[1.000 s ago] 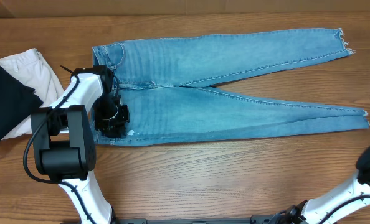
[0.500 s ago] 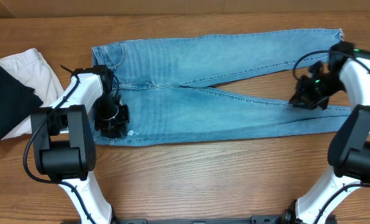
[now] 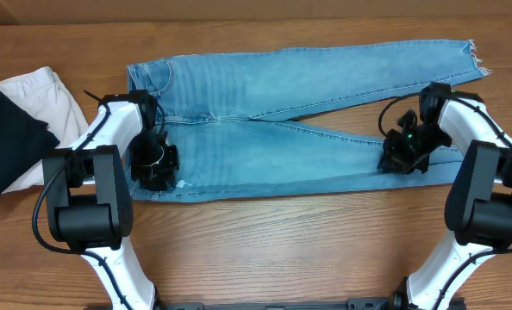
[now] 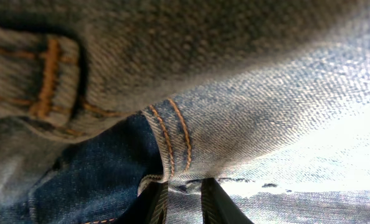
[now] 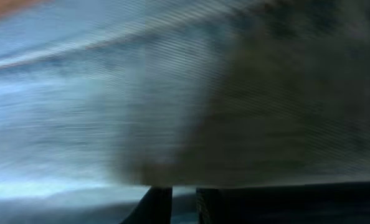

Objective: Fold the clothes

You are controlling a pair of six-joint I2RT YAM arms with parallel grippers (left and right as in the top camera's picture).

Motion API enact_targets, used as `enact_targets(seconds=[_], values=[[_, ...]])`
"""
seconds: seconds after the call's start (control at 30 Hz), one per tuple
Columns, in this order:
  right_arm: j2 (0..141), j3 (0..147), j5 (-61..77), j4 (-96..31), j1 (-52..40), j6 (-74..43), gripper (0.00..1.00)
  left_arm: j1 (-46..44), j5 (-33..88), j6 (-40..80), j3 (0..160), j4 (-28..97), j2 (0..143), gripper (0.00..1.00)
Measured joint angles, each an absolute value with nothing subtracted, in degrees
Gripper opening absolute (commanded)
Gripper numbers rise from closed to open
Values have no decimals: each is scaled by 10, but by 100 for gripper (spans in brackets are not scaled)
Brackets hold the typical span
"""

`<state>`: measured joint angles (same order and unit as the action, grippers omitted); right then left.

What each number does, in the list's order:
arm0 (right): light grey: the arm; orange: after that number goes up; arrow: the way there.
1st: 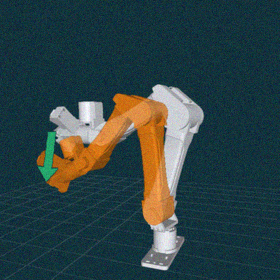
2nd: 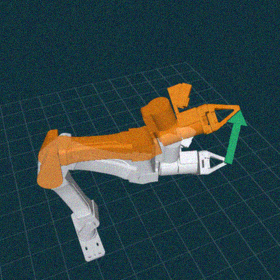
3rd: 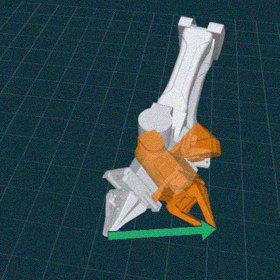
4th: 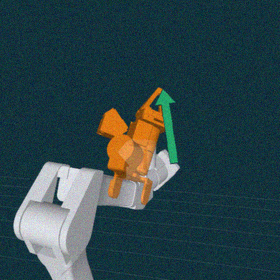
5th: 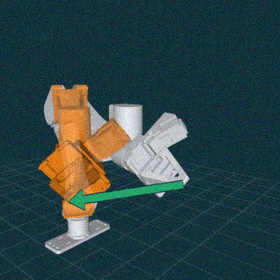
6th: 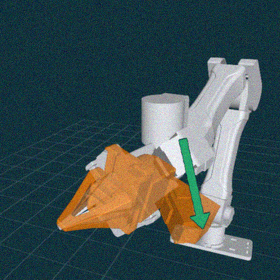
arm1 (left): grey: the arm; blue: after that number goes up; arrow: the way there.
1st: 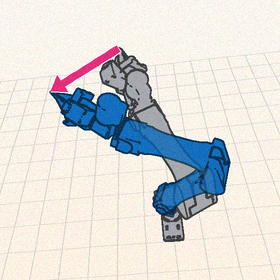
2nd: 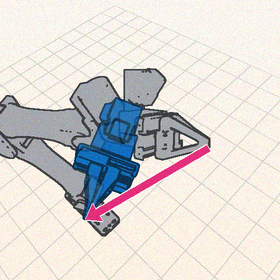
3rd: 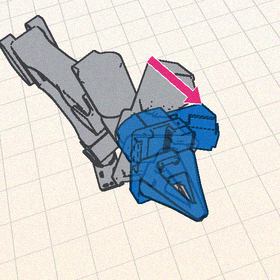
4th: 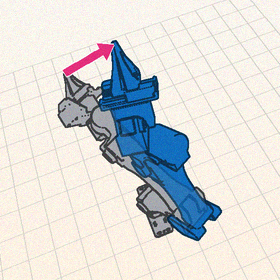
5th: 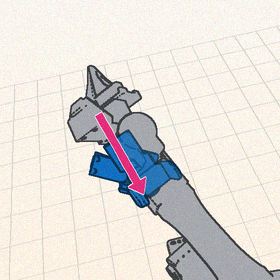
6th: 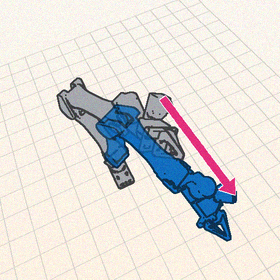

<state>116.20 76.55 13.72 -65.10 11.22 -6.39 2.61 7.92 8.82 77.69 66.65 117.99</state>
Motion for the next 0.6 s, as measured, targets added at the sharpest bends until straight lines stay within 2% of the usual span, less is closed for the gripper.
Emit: enact_targets(seconds=[0.27,0.6], values=[[1162,758,10,-692,120,-171,18,26,79,88,777,666,1180,23],[1162,756,-69,-722,250,-242,18,26,79,88,777,666,1180,25]])
